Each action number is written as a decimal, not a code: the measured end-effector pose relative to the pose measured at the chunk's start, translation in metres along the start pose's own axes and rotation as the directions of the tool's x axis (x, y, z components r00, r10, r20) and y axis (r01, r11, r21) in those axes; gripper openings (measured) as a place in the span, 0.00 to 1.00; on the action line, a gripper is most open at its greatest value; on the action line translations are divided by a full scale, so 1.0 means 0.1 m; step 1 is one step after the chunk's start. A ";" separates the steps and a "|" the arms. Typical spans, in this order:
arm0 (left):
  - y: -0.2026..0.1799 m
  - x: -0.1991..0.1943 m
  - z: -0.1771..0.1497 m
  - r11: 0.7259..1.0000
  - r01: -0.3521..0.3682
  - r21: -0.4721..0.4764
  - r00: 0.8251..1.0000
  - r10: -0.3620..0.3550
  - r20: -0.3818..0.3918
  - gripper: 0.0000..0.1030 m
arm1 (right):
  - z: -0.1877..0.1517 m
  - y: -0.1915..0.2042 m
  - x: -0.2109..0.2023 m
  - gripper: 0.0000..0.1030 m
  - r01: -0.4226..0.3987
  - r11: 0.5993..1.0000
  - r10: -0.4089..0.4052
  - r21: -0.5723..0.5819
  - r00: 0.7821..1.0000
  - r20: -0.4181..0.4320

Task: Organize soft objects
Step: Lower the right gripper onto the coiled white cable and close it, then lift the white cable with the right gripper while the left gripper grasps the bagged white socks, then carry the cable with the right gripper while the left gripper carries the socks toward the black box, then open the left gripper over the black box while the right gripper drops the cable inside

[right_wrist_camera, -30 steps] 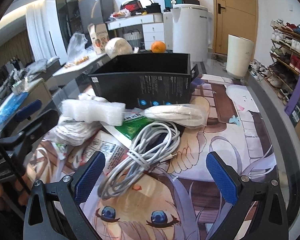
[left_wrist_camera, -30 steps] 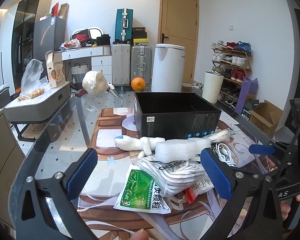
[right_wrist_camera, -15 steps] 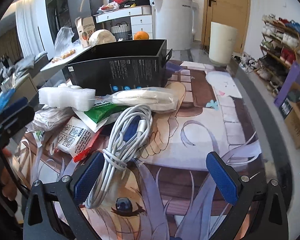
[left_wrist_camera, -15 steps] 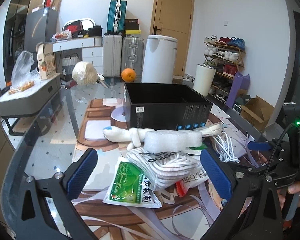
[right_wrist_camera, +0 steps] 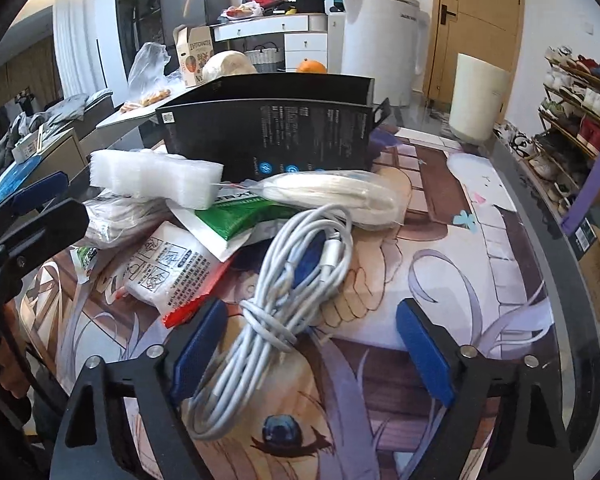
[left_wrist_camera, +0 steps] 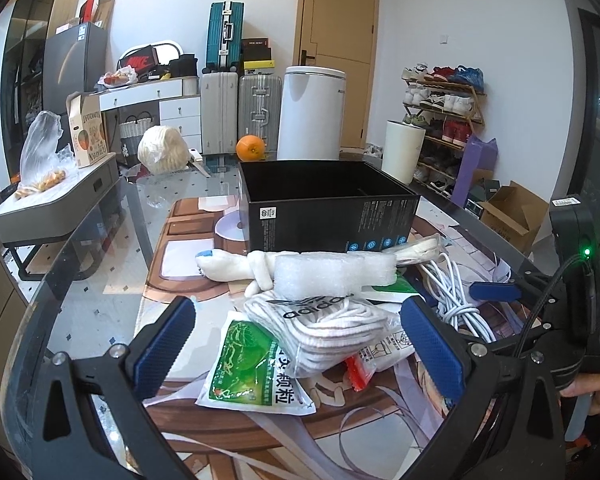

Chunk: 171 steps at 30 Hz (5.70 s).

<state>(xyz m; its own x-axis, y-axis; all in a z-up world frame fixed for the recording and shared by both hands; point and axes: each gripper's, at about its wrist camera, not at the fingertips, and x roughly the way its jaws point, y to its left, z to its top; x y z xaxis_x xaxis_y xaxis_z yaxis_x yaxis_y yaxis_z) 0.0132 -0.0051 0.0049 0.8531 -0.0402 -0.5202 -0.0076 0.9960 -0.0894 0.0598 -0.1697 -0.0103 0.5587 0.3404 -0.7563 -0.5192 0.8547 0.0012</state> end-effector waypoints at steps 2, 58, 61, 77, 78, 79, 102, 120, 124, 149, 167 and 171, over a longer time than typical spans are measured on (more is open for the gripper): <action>0.00 0.00 0.00 1.000 0.001 0.001 1.000 -0.001 0.000 1.00 | 0.01 0.00 -0.01 0.77 -0.007 1.000 0.007 -0.008 1.000 0.003; -0.18 0.38 -0.01 1.000 0.024 0.010 0.993 -0.023 -0.119 0.74 | -0.07 -0.09 -0.11 0.27 -0.008 1.000 0.008 -0.005 0.999 0.042; -0.19 0.33 -0.03 0.999 0.031 0.026 0.994 -0.028 -0.104 0.58 | -0.07 -0.08 -0.11 0.27 -0.008 1.000 0.008 -0.006 0.999 0.043; 0.03 0.04 -0.03 0.997 0.058 -0.052 0.998 -0.059 -0.011 0.42 | -0.05 -0.09 -0.23 0.27 -0.016 1.000 0.016 0.000 0.996 0.093; 0.03 0.01 -0.03 0.997 0.057 -0.054 0.998 -0.057 -0.003 0.42 | -0.05 -0.11 -0.25 0.27 -0.017 1.000 0.017 0.004 0.995 0.102; 0.05 -0.03 -0.02 0.997 0.058 -0.059 0.998 -0.057 0.011 0.42 | -0.04 -0.12 -0.30 0.27 -0.014 1.000 0.013 0.008 0.993 0.118; -0.07 -0.33 0.19 0.995 0.099 -0.014 0.989 -0.096 0.116 0.42 | 0.13 -0.02 -0.78 0.27 -0.017 0.998 0.031 -0.056 0.967 0.252; -0.18 -0.35 0.57 0.992 0.121 0.042 0.978 -0.127 0.165 0.42 | 0.53 -0.09 -0.83 0.27 -0.045 0.994 0.070 -0.095 0.955 0.287; -0.17 -0.22 0.66 0.992 0.110 0.060 0.979 -0.118 0.164 0.42 | 0.69 -0.13 -0.76 0.27 -0.067 0.991 0.098 -0.119 0.956 0.277; 0.06 0.68 0.88 0.990 0.108 0.086 0.990 -0.115 0.085 0.43 | 1.61 -0.16 0.16 0.27 -0.163 0.921 0.215 -0.355 0.970 0.113; 0.09 0.94 0.85 0.986 0.124 0.112 0.992 -0.126 0.011 0.43 | 1.86 0.01 0.77 0.27 -0.153 0.859 0.176 -0.489 0.984 0.000; 0.10 0.97 0.81 0.985 0.128 0.111 0.992 -0.127 -0.013 0.43 | 1.86 0.05 0.83 0.27 -0.161 0.843 0.171 -0.514 0.985 -0.028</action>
<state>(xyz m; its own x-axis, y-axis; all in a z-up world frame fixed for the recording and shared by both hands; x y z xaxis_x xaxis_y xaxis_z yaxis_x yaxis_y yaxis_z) 0.1383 0.0075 0.0228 0.8400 -0.1679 -0.5159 0.1600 0.9853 -0.0601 0.2243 -0.0645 0.0491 0.4436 0.4705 -0.7628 -0.8595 0.4644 -0.2134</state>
